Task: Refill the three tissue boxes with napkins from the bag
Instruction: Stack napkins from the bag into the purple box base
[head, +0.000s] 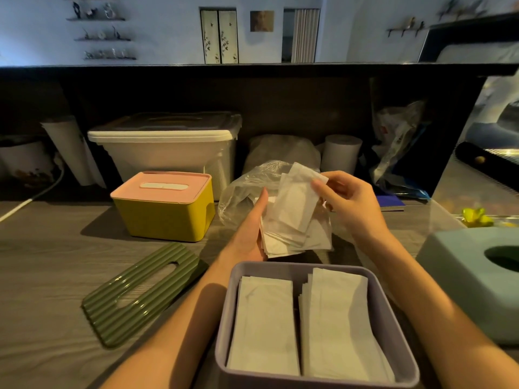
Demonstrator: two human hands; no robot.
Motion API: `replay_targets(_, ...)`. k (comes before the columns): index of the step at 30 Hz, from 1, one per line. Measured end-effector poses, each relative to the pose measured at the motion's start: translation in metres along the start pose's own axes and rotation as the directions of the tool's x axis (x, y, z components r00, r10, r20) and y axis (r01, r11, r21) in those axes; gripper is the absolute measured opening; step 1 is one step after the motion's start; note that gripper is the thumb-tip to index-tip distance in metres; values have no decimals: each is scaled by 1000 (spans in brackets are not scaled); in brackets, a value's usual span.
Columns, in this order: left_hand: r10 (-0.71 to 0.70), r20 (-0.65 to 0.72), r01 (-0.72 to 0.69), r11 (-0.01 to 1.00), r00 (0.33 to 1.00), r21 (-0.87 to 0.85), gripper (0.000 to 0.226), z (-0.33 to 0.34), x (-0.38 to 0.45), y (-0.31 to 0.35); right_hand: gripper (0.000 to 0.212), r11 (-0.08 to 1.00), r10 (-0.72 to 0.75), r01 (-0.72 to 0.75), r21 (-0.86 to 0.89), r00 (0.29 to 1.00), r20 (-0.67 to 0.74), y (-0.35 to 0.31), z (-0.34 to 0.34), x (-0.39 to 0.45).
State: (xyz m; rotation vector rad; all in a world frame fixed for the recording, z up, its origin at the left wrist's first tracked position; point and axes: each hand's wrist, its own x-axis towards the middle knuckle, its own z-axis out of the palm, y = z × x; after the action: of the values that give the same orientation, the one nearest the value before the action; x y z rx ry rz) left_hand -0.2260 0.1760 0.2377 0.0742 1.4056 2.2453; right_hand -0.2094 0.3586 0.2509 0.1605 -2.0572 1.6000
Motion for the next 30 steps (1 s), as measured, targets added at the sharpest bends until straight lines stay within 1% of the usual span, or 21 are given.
replay_targets(1, 10, 15, -10, 1000, 1000, -2, 61, -1, 0, 0, 18, 1000, 17, -18, 13, 999, 41, -1, 0, 0)
replay_targets(2, 17, 25, -17, 1000, 1000, 2, 56, -2, 0, 0, 17, 1000, 16, -15, -25, 998, 61, -1, 1, 0)
replay_targets(5, -13, 59, 13, 1000, 998, 8, 40, -3, -5, -2, 14, 965, -44, 62, -253, 996, 75, 5, 4, -2)
replay_targets(7, 9, 74, -12, 999, 997, 46, 41, -9, 0, -7, 19, 952, -96, 100, -290, 995, 29, 6, 4, -3)
replay_targets(8, 20, 82, -26, 998, 996, 63, 43, -12, 3, -9, 23, 954, -105, 97, -285, 994, -15, 5, 3, -2)
replay_targets(9, 30, 76, -35, 997, 997, 64, 40, -13, 3, -9, 30, 959, -84, 67, -274, 995, -54, 5, -1, -1)
replay_targets(10, 43, 69, -46, 998, 997, 49, 36, -11, 2, -8, 39, 964, -22, 4, -266, 998, -64, 5, -4, 2)
replay_targets(11, 58, 57, -60, 998, 997, 35, 34, -11, 2, -6, 49, 961, 81, -86, -262, 996, -28, 6, -6, 4)
replay_targets(12, 72, 63, -73, 997, 995, 25, 32, -10, 2, -5, 59, 948, 205, -187, -258, 978, 45, 5, -7, 5)
replay_targets(13, 86, 63, -87, 996, 994, 17, 31, -9, 2, -4, 69, 929, 313, -276, -247, 941, 126, 6, -8, 7)
replay_targets(14, 105, 52, -106, 994, 993, 21, 29, -9, 2, -4, 72, 914, 381, -339, -221, 905, 189, 6, -8, 7)
replay_targets(15, 117, 45, -118, 993, 992, 12, 26, -10, 3, -4, 66, 910, 408, -375, -177, 885, 225, 7, -8, 8)
replay_targets(16, 128, 39, -128, 992, 991, -8, 22, -10, 4, -4, 53, 914, 405, -388, -115, 883, 239, 6, -8, 8)
replay_targets(18, 148, -10, -148, 988, 989, -36, 18, -11, 5, -5, 29, 926, 368, -377, -11, 898, 240, 5, -9, 6)
replay_targets(19, 153, -33, -154, 987, 988, -44, 18, -11, 5, -4, 23, 932, 350, -361, 6, 906, 238, 4, -10, 5)
replay_targets(21, 155, -58, -159, 985, 986, -65, 26, -11, 6, -4, 18, 943, 323, -333, 11, 922, 215, 3, -11, 3)
replay_targets(23, 151, -90, -160, 983, 984, -94, 29, -14, 8, -4, 11, 962, 267, -272, 17, 952, 146, 1, -12, 1)
replay_targets(25, 143, -120, -158, 978, 982, -134, 30, -14, 6, -3, 12, 986, 165, -166, 10, 985, 51, -1, -15, 0)
replay_targets(27, 139, -139, -160, 975, 980, -157, 35, -14, 8, -3, 18, 994, 104, -103, 41, 994, -14, -7, -18, 1)
replay_targets(29, 143, -182, -171, 974, 973, -152, 30, -15, 8, -3, 18, 980, 117, -116, 161, 993, 0, -14, -20, 3)
replay_targets(30, 138, -199, -169, 974, 970, -149, 31, -17, 9, -4, 17, 957, 146, -154, 246, 988, 49, -18, -19, 3)
